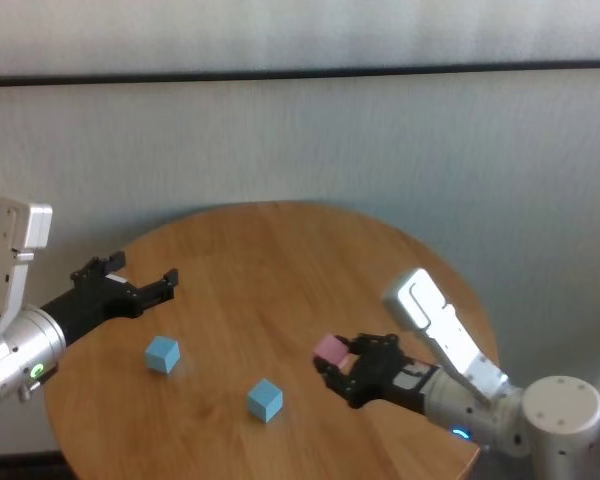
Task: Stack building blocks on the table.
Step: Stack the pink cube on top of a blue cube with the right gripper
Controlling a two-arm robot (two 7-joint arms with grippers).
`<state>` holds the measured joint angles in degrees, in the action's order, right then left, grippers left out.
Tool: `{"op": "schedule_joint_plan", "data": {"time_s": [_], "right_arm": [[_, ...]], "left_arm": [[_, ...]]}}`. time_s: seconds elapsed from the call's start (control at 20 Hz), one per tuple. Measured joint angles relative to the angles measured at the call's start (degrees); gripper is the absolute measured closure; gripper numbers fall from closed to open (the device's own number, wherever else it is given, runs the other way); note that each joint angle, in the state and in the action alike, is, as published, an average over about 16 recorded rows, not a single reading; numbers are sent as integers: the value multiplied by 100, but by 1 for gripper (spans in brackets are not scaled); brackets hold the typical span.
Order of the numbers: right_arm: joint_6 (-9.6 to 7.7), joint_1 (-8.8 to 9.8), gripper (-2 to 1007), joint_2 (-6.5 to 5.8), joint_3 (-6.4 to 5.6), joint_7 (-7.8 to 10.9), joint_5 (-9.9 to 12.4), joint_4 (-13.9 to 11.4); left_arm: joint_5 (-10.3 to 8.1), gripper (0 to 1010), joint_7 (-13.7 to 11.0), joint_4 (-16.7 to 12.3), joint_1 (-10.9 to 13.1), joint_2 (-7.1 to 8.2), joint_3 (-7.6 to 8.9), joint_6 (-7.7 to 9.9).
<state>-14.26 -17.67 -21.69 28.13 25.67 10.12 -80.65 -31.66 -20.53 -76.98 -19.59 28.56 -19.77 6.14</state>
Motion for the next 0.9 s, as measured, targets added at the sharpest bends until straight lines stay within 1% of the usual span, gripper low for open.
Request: {"op": "schedule_joint_plan", "data": {"time_s": [0.25, 0.45, 0.65, 0.9], "right_arm": [[-171, -153, 638, 205, 219, 110, -49, 18], [-291, -285, 638, 351, 365, 183, -59, 123], [-419, -433, 638, 475, 480, 243, -54, 292], [-522, -623, 638, 587, 582, 309, -57, 536]], "left_arm": [[0, 11, 0, 0, 0, 0, 0, 0], [0, 11, 0, 0, 0, 0, 0, 0], [0, 11, 0, 0, 0, 0, 0, 0], [0, 11, 0, 0, 0, 0, 0, 0]]}}
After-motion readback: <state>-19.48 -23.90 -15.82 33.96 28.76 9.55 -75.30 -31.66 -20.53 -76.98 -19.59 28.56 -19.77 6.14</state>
